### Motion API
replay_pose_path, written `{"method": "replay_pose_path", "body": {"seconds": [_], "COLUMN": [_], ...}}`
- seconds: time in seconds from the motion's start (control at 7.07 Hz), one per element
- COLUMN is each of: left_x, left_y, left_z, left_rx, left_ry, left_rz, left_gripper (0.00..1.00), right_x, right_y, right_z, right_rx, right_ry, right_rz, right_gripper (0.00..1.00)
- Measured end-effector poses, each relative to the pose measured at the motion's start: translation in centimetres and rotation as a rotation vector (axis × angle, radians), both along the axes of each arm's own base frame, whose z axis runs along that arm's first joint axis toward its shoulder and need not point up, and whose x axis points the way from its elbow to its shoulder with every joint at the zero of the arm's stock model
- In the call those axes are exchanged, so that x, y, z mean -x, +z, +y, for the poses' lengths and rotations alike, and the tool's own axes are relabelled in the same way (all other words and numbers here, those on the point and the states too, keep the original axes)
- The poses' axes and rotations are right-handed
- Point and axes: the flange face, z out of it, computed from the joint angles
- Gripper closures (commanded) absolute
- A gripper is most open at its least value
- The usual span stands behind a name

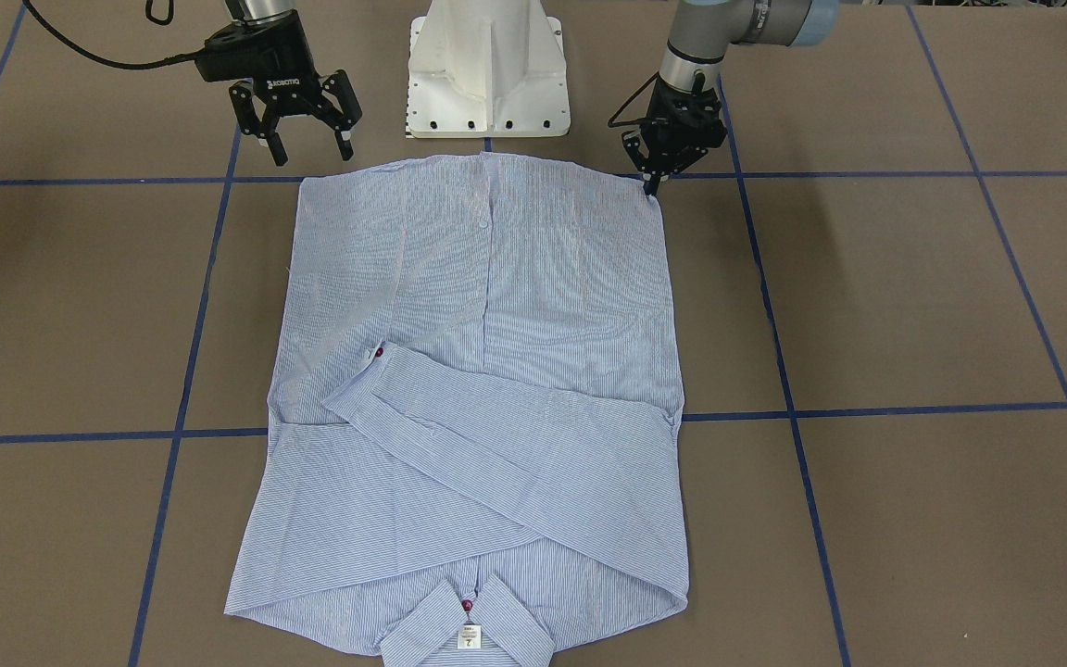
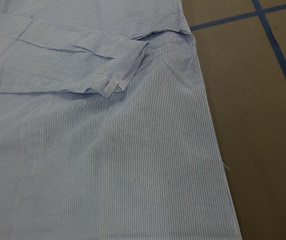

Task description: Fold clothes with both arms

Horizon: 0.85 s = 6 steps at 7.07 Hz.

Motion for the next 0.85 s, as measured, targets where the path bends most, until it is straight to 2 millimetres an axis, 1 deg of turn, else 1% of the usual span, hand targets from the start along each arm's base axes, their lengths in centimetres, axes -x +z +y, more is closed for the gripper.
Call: {"method": "replay_pose_path", "body": {"seconds": [0.14, 0.28, 0.42, 0.57, 0.71, 0.85], "left_x": [0.0, 0.1, 0.2, 0.3, 0.3, 0.3], "left_y": [-0.3, -0.5, -0.8, -1.0, -1.0, -1.0], "left_z": [0.0, 0.0, 0.0, 0.1, 0.0, 0.0], "left_rx": [-0.001, -0.002, -0.003, -0.005, -0.01, -0.019], "left_ry": [0.0, -0.001, -0.002, -0.003, -0.009, -0.019], "left_rz": [0.006, 0.012, 0.018, 0.022, 0.023, 0.022], "left_gripper": [1.0, 1.0, 1.0, 1.0, 1.0, 1.0], "right_x": [0.0, 0.0, 0.0, 0.3, 0.8, 1.5], "right_y": [1.8, 4.3, 6.2, 7.7, 8.9, 9.7], "right_z": [0.3, 0.7, 1.0, 1.2, 1.7, 2.8], "right_rx": [-0.015, -0.035, -0.048, -0.053, -0.052, -0.042], "right_ry": [0.009, 0.022, 0.032, 0.037, 0.044, 0.056], "right_rz": [-0.028, -0.054, -0.056, -0.041, -0.022, -0.006], "right_gripper": [0.01, 0.04, 0.13, 0.22, 0.3, 0.39]}}
